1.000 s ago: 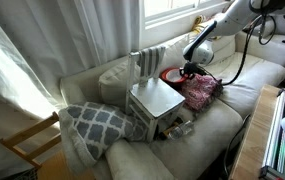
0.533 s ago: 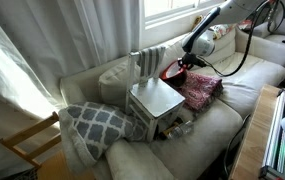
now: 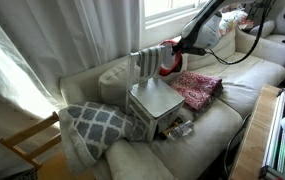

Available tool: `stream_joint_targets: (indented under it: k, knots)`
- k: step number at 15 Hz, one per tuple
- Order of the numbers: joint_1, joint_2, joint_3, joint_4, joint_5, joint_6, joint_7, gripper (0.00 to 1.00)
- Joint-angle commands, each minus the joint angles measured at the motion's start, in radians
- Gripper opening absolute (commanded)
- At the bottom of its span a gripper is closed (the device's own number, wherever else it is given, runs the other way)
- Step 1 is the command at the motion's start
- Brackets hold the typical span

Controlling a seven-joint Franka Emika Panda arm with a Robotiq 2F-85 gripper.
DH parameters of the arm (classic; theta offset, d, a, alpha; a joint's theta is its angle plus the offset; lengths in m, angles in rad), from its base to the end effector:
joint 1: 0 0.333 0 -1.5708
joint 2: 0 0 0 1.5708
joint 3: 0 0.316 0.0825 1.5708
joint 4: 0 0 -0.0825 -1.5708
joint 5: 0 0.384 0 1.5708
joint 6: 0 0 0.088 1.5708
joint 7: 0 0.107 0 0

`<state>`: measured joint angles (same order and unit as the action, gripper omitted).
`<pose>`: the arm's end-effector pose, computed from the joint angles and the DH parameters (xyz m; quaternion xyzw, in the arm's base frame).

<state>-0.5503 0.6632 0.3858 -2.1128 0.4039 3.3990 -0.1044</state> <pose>0.5856 -0.1527 0.1792 -0.9007 0.2977 -0.3085 0.0706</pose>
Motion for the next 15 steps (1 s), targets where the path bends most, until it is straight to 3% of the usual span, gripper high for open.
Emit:
stream_joint_targets:
  k: [1,4,5,8,9,10,11,14,15]
  knots:
    - [-0.119,-0.084,0.144,-0.141,-0.126,0.152,-0.058,0.03]
    - [-0.246,-0.081,0.266,-0.209,-0.323,0.289,-0.05,0.03]
    - [-0.051,-0.102,0.055,-0.151,-0.336,0.22,0.109,0.11]
    - [-0.123,-0.109,0.113,-0.187,-0.409,0.267,0.104,0.11]
    - [-0.13,-0.109,0.117,-0.189,-0.416,0.268,0.103,0.03]
    - [-0.156,-0.098,0.128,-0.195,-0.499,0.261,0.117,0.03]
    - [-0.233,-0.064,0.216,-0.199,-0.486,0.284,-0.011,0.03]
    - [-0.242,-0.053,0.199,-0.214,-0.621,0.304,-0.056,0.03]
    - [-0.167,-0.078,0.095,-0.216,-0.744,0.313,0.054,0.03]
